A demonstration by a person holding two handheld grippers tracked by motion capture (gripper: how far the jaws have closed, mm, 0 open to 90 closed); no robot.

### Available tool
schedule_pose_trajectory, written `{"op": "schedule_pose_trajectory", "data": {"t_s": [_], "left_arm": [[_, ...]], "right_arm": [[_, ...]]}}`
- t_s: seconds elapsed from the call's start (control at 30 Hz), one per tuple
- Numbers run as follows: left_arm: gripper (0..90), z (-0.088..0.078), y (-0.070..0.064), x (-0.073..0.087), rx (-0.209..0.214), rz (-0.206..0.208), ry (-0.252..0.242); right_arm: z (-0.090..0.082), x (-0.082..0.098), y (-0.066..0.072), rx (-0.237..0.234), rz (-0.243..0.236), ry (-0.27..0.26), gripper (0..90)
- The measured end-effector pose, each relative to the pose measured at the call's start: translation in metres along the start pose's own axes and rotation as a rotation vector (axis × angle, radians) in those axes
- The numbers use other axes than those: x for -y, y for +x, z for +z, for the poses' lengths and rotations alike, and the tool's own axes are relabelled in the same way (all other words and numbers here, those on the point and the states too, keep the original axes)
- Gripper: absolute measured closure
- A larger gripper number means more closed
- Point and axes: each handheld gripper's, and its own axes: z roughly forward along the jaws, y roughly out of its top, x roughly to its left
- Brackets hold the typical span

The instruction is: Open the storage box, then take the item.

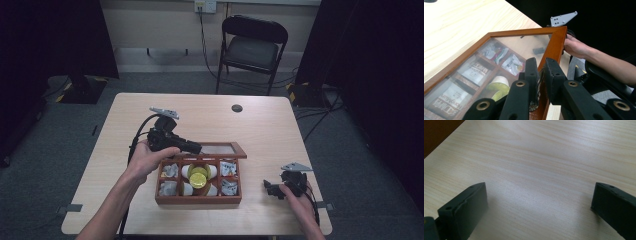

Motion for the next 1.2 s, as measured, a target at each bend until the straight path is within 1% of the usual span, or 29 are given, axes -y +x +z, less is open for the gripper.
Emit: {"op": "schedule_pose_trajectory", "data": {"t_s": [0.03,0.23,0.3,0.33,0.37,0.4,0.47,0.53,0.6,0.63,0.67,0.8,0.83,0.87,0.9,0.93,0.97,1.0,1.03,1.2], "left_arm": [[81.0,0.000,0.000,-0.001,-0.005,-0.003,-0.004],[81.1,-0.002,0.002,-0.002,-0.001,-0.008,-0.023],[81.0,-0.002,0.002,-0.002,-0.003,-0.010,-0.021],[81.0,-0.002,0.002,-0.002,-0.003,-0.010,-0.021],[81.0,-0.002,0.001,-0.003,-0.007,-0.010,-0.024],[81.0,-0.002,0.001,-0.003,-0.010,-0.009,-0.022],[81.0,-0.002,0.001,-0.004,-0.012,-0.011,-0.025],[81.0,-0.003,0.001,-0.004,-0.014,-0.014,-0.032],[81.0,-0.003,0.001,-0.005,-0.016,-0.018,-0.035],[81.0,-0.003,0.001,-0.006,-0.017,-0.014,-0.032],[81.0,-0.003,0.001,-0.006,-0.017,-0.014,-0.032],[81.1,-0.003,0.001,-0.007,-0.023,-0.014,-0.036],[81.0,-0.003,0.001,-0.008,-0.023,-0.015,-0.039],[81.1,-0.003,0.001,-0.008,-0.023,-0.015,-0.039],[81.1,-0.003,0.002,-0.008,-0.019,-0.015,-0.038],[81.1,-0.003,0.002,-0.008,-0.019,-0.015,-0.038],[81.1,-0.003,0.002,-0.008,-0.019,-0.015,-0.038],[81.1,-0.003,0.002,-0.008,-0.019,-0.015,-0.038],[81.1,-0.003,0.002,-0.008,-0.020,-0.017,-0.038],[81.1,-0.003,0.002,-0.008,-0.017,-0.016,-0.038]], "right_arm": [[0.000,0.000,0.000,0.000,0.000,0.000,0.0],[0.000,-0.001,0.000,-0.002,0.000,0.006,0.1],[-0.001,-0.002,0.002,-0.008,-0.002,0.009,4.1],[-0.001,-0.002,0.002,-0.008,-0.002,0.009,4.1],[-0.002,-0.003,0.003,-0.009,-0.005,0.010,7.9],[-0.002,-0.003,0.003,-0.009,-0.005,0.010,7.9],[-0.004,-0.004,0.005,-0.018,-0.002,0.009,14.6],[-0.005,-0.005,0.006,-0.024,0.000,0.017,14.4],[-0.007,-0.005,0.008,-0.042,-0.001,0.012,14.5],[-0.010,-0.006,0.011,-0.056,-0.005,-0.006,14.8],[-0.010,-0.006,0.011,-0.056,-0.005,-0.006,14.8],[-0.018,-0.010,0.018,-0.101,-0.024,-0.055,15.0],[-0.022,-0.012,0.023,-0.133,-0.011,-0.078,15.1],[-0.022,-0.012,0.023,-0.133,-0.011,-0.078,15.1],[-0.026,-0.014,0.028,-0.168,-0.003,-0.104,15.1],[-0.026,-0.014,0.028,-0.168,-0.003,-0.104,15.1],[-0.030,-0.017,0.035,-0.189,-0.021,-0.112,15.2],[-0.030,-0.017,0.035,-0.189,-0.021,-0.112,15.2],[-0.031,-0.019,0.039,-0.200,-0.028,-0.120,15.3],[-0.035,-0.028,0.058,-0.267,-0.067,-0.150,17.2]]}}
